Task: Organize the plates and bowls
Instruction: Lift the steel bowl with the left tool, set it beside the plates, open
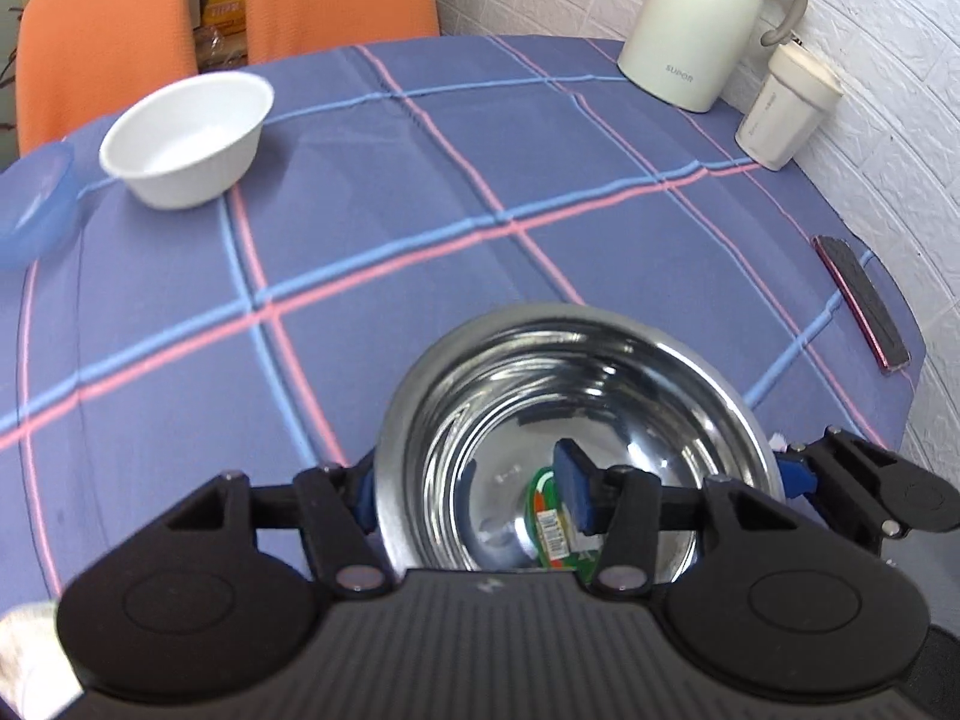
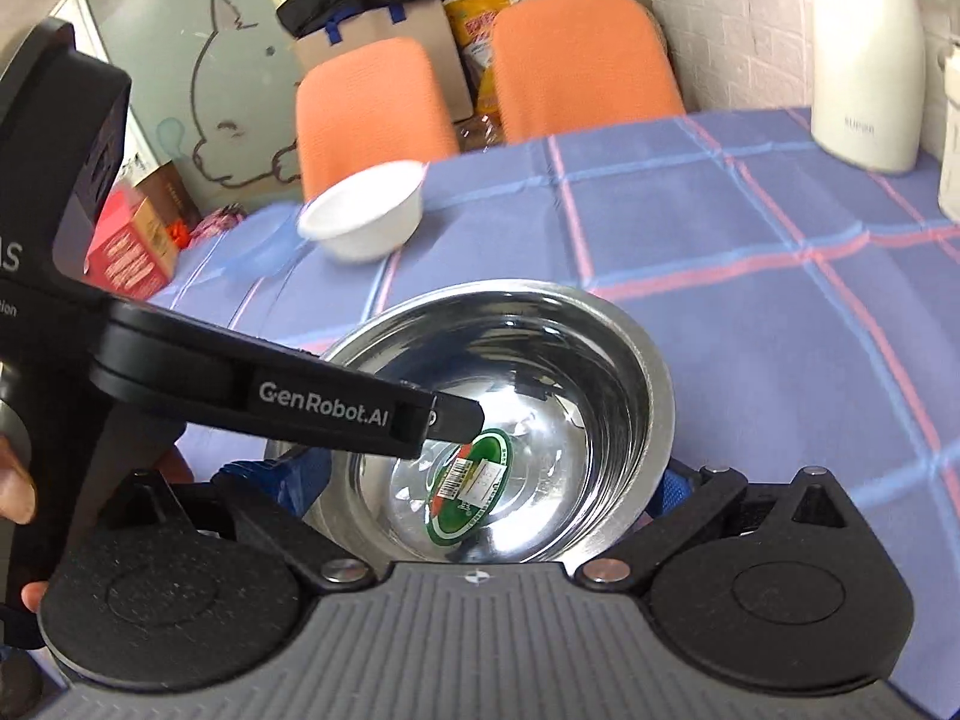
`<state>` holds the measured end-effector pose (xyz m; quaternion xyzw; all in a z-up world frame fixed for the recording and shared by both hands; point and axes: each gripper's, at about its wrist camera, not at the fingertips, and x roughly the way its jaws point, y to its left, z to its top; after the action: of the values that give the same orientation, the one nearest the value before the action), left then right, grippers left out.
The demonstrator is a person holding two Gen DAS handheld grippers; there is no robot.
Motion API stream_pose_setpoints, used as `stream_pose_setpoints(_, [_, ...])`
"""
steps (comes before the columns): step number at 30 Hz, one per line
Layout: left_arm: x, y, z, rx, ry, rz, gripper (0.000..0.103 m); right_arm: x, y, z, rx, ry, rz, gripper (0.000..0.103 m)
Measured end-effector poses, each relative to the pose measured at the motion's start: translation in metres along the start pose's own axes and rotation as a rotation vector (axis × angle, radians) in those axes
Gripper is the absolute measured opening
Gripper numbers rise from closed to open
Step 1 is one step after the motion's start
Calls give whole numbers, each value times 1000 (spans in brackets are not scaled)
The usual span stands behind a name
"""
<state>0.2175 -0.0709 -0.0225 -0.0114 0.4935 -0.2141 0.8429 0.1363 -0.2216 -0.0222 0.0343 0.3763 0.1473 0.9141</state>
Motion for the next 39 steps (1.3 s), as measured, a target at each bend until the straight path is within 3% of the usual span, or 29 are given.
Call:
stream_pose_setpoints(7, [-11, -4, -15, 9, -44, -6, 55, -6, 16, -25, 12, 28, 4, 91])
stream_pose_setpoints(14, [-5, -2, -26, -13, -31, -18, 58, -11, 19, -33, 13, 38, 10, 91])
stream_pose_setpoints(17, [-7, 0, -29, -22, -47, -27, 77, -11, 19, -37, -1, 54, 16, 91])
stream_pose_setpoints(19, [-14, 2, -27, -18, -80, -22, 77, -11, 19, -38, -14, 55, 18, 90])
stream_pose_setpoints(23, [-39, 13, -24, -36, -152, 15, 90, -21, 14, -35, -11, 24, -5, 90])
stream_pose_setpoints(29, [-76, 47, -26, -97, -236, 69, 92, -43, 0, -25, 20, -54, -31, 90])
stream_pose_setpoints(39, [-103, 107, -40, -212, -277, 136, 92, -34, 10, -11, 0, -33, -1, 90])
